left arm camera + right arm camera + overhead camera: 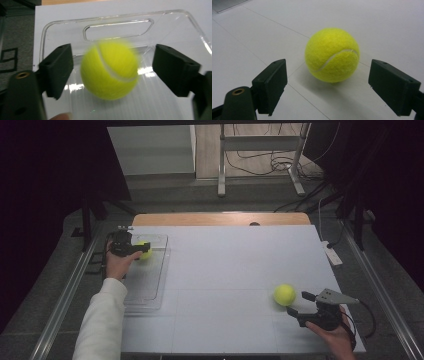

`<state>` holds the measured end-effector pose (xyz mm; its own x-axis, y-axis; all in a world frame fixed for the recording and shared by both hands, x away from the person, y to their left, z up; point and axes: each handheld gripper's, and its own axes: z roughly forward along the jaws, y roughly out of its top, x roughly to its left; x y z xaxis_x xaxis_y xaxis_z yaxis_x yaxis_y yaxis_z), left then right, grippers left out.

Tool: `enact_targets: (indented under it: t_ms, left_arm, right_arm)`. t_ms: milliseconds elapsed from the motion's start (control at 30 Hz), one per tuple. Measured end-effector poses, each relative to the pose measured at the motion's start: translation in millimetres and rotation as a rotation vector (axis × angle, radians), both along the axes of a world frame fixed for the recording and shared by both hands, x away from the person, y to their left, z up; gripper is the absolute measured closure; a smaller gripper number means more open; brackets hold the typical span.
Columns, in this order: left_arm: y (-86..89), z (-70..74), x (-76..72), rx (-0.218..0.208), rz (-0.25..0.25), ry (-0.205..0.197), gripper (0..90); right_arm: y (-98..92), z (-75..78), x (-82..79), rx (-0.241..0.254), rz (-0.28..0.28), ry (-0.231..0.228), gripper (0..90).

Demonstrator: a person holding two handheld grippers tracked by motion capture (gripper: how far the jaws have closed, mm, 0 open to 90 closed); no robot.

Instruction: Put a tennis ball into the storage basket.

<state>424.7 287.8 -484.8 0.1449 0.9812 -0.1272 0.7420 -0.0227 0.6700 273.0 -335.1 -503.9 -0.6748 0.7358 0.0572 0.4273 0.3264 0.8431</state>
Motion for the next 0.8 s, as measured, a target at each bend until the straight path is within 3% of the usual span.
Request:
enact_targets:
  t_ms: [100, 467, 800]
  left_arm:
    - [0.7, 0.2, -0.3, -0.003, 0.012, -0.007, 9.7]
    - [5.5, 0.2, -5.4, -0.031, 0.000, -0.017, 7.8]
    - [2.3, 10.2, -12.7, -0.071, -0.061, -0.048, 9.7]
  right_arm:
    - [0.2, 0.0, -0.2, -0.001, 0.001, 0.000, 15.8]
    - [0.1, -0.3, -0.4, -0.007, 0.000, 0.001, 15.6]
    - [-0.5, 0.3, -1.2, -0.005, -0.004, 0.001, 15.6]
